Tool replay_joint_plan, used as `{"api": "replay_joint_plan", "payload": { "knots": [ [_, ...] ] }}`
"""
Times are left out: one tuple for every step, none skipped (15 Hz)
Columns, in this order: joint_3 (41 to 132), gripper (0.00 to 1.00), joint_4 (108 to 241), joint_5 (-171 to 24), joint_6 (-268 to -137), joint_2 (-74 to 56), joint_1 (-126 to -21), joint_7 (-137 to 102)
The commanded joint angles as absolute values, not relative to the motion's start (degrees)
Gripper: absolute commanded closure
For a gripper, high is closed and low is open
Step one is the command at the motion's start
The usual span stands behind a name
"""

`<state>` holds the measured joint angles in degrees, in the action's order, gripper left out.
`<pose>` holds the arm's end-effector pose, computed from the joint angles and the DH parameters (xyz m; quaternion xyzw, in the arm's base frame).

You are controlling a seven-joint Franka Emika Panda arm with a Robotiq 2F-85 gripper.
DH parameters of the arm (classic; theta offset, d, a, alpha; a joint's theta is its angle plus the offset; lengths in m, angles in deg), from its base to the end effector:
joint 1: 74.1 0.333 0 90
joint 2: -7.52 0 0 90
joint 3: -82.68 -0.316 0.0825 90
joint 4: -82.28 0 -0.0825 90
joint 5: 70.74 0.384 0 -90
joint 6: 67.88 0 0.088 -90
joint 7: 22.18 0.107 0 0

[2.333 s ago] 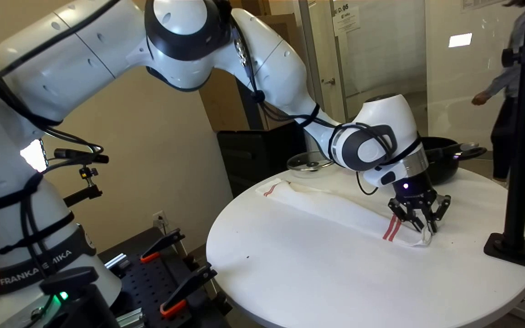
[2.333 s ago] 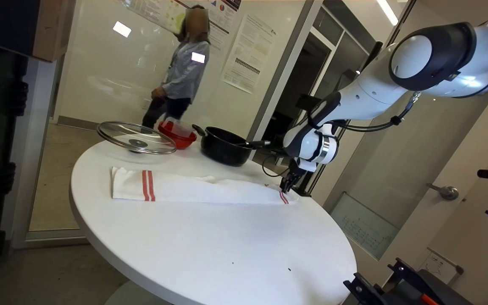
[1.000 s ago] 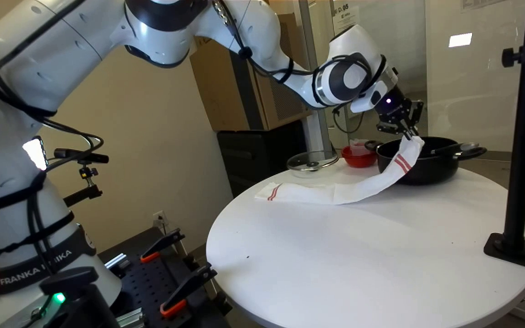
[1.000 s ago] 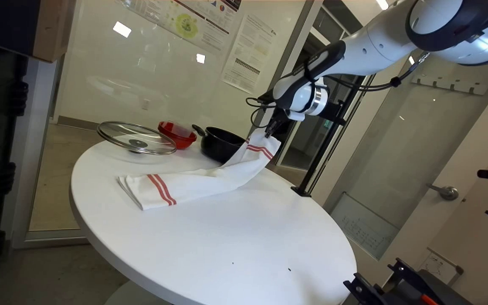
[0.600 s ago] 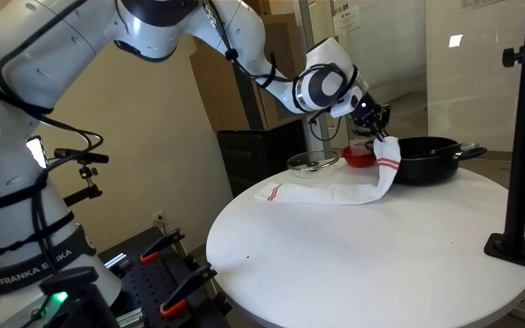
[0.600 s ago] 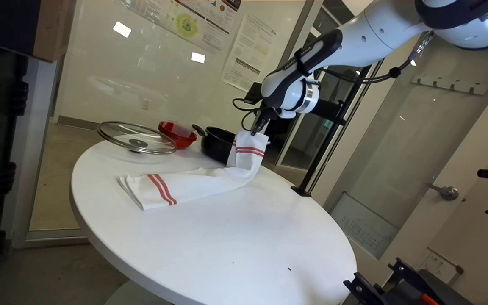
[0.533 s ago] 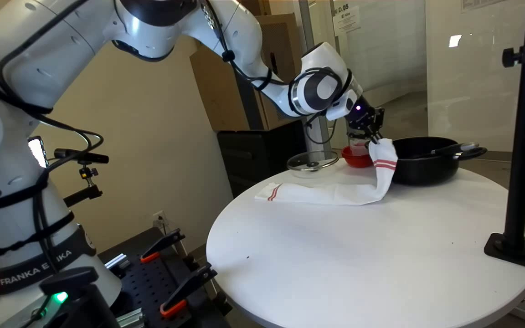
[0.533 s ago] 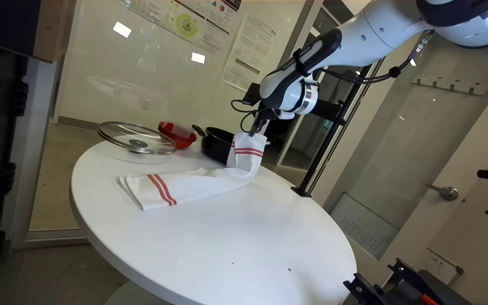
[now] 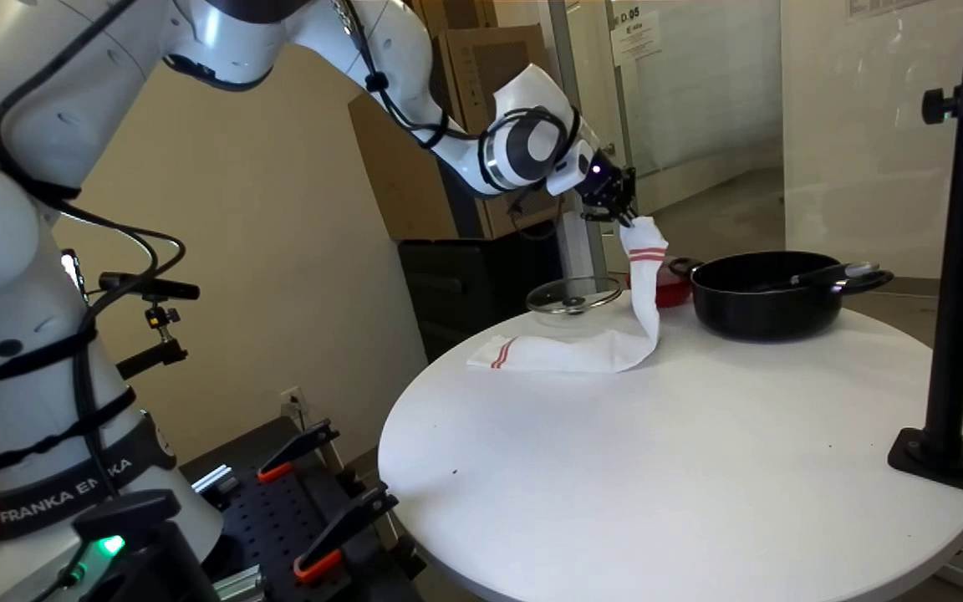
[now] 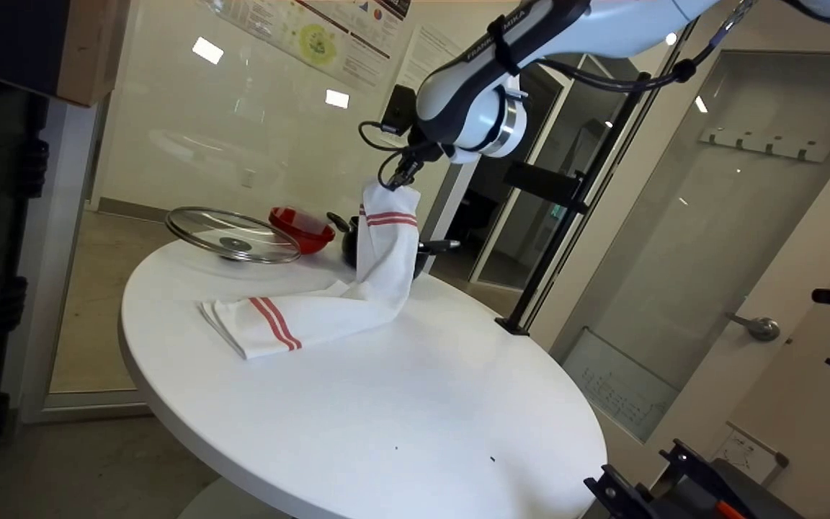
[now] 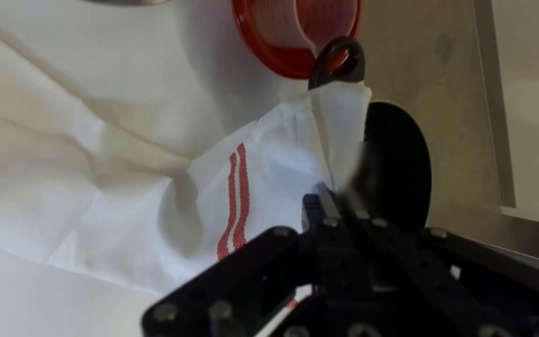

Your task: Fold the towel

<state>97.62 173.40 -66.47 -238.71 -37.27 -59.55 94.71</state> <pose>0.7419 0.0305 0.2582 -0.5188 0.7937 -0.2138 0.2347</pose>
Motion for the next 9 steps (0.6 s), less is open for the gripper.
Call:
{"api": "replay_joint_plan", "payload": {
  "knots": [
    [97.78, 0.99, 182.19, -66.75, -241.8, -31.1, -55.32, 93.09],
    [98.31, 0.99, 183.85, -66.99, -242.51, -30.64, -53.82, 93.44],
    [98.82, 0.99, 186.39, -67.43, -243.34, -30.13, -51.92, 93.58],
    [100.3, 0.99, 188.49, -67.82, -244.56, -30.23, -49.44, 94.39],
    [101.79, 0.99, 190.69, -68.17, -245.98, -30.49, -46.8, 94.77],
    [102.79, 0.99, 192.69, -68.19, -247.0, -30.67, -44.37, 94.52],
    [103.6, 0.99, 194.49, -67.9, -247.81, -30.78, -42.15, 94.04],
    [105.06, 0.99, 196.39, -67.59, -249.03, -30.91, -39.07, 94.03],
    [106.16, 0.99, 198.04, -67.21, -250.07, -30.83, -36.37, 93.64]
  ]
}}
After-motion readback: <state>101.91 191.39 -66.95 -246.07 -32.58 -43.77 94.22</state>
